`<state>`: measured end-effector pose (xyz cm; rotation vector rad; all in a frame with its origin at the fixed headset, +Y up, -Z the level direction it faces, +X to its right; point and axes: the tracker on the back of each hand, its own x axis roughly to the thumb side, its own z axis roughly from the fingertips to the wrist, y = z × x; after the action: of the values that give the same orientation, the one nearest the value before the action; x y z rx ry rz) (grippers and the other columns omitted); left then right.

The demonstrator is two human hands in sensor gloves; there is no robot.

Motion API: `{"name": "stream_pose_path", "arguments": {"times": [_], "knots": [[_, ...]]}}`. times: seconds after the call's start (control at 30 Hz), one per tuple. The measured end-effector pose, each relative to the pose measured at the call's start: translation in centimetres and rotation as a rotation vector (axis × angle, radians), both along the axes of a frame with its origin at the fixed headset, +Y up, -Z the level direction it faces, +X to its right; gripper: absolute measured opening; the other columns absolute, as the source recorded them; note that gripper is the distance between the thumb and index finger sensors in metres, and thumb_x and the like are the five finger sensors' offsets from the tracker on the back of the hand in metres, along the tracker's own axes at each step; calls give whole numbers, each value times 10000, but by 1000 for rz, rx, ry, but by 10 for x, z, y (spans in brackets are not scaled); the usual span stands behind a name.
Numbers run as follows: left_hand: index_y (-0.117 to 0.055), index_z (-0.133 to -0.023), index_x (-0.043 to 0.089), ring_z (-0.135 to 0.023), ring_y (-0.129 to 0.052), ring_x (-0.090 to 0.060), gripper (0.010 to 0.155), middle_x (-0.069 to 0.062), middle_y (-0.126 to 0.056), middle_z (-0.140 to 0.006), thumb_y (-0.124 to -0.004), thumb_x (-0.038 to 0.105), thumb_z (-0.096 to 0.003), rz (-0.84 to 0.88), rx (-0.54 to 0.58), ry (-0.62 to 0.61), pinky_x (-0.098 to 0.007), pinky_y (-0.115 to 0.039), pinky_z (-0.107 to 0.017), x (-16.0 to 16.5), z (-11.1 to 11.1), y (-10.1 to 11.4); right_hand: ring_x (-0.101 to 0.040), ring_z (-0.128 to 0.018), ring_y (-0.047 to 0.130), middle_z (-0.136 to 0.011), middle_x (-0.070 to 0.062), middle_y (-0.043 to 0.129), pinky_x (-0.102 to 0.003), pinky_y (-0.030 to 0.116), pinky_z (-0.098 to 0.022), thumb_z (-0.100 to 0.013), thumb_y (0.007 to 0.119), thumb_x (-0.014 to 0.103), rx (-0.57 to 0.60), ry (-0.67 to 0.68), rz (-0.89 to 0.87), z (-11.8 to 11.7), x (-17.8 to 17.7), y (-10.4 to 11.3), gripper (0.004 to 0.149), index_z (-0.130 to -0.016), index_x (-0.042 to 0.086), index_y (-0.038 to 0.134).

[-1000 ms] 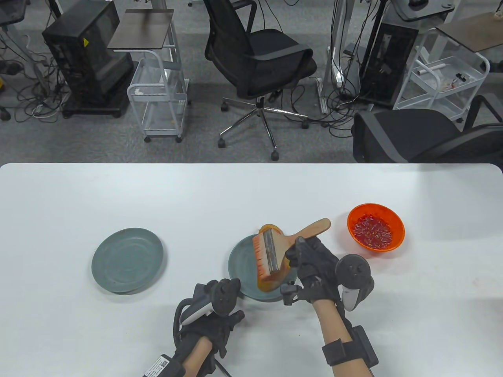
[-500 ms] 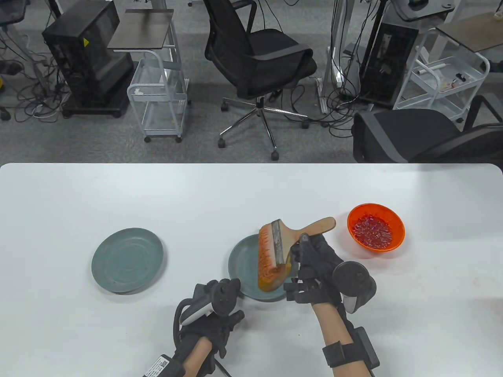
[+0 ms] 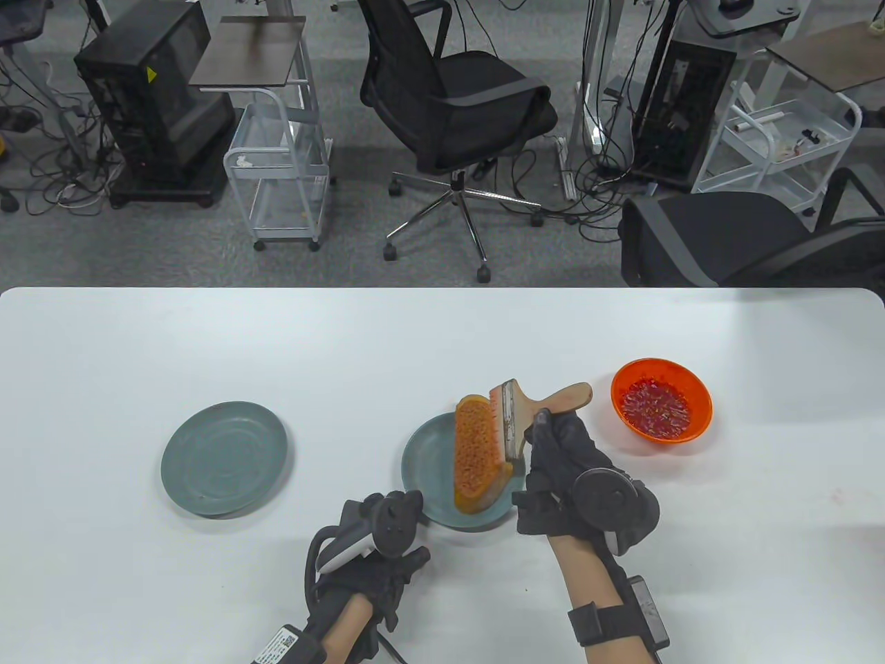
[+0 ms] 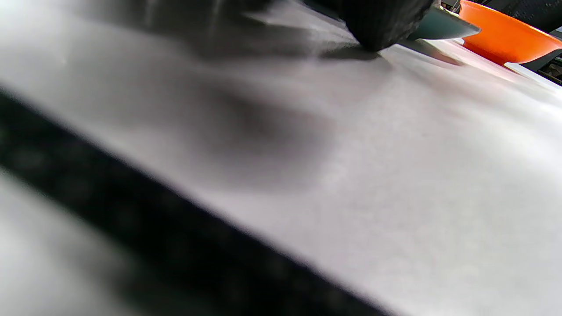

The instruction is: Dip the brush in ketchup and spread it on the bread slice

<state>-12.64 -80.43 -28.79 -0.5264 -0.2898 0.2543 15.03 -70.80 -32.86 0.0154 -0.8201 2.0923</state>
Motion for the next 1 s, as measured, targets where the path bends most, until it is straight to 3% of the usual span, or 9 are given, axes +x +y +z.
{"name": "stream_pose_path", "arguments": {"times": [0.1, 0.2, 0.37, 0.47, 0.67, 0.83, 1.0], "knots": [[-51, -1100, 240, -1075, -103, -443, 763, -120, -138, -1190, -592, 491, -625, 5, 3, 1, -642, -216, -693, 0, 0, 0, -231, -351, 1137, -607, -345, 938, -282, 1026, -198, -547, 845, 231, -100, 58, -75, -4, -7, -8, 467, -842, -130, 826], [-51, -1100, 241, -1076, -102, -441, 762, -118, -139, -1190, -592, 491, -625, 5, 4, 2, -641, -215, -694, 0, 0, 0, -244, -347, 1138, -606, -354, 938, -293, 1024, -196, -543, 851, 224, -128, 41, -32, -7, -4, -12, 466, -840, -135, 831], [-50, -1098, 239, -1075, -102, -443, 762, -118, -138, -1189, -593, 490, -626, 2, -1, 2, -642, -216, -694, 0, 0, 0, -222, -355, 1143, -607, -340, 943, -275, 1033, -201, -546, 843, 231, 4, -75, 189, 1, 6, 5, 467, -842, -129, 828], [-50, -1098, 241, -1075, -102, -441, 762, -116, -139, -1189, -593, 491, -625, 3, -1, 2, -641, -216, -694, 0, 0, 0, -230, -373, 1137, -625, -340, 934, -282, 1030, -215, -551, 836, 233, 31, -54, 171, 3, 4, 8, 465, -854, -119, 819], [-49, -1098, 242, -1075, -97, -441, 762, -116, -135, -1189, -592, 491, -625, 6, -2, 4, -642, -211, -694, -1, 0, 0, -257, -367, 1127, -630, -356, 927, -310, 1015, -212, -548, 844, 218, -124, 121, -47, -4, -15, -1, 466, -858, -128, 822], [-48, -1099, 241, -1075, -97, -440, 762, -115, -136, -1189, -591, 490, -626, 8, 1, 4, -641, -209, -694, -1, 0, 0, -256, -364, 1131, -629, -353, 931, -306, 1019, -210, -545, 844, 219, -113, 48, 52, -5, -13, -1, 465, -856, -126, 826], [-48, -1098, 241, -1075, -99, -443, 761, -117, -135, -1189, -592, 489, -626, 5, -1, 4, -643, -212, -694, -1, 0, 0, -230, -370, 1137, -629, -335, 938, -284, 1027, -215, -547, 836, 233, 13, -83, 207, 1, 5, 10, 465, -859, -112, 824]]}}
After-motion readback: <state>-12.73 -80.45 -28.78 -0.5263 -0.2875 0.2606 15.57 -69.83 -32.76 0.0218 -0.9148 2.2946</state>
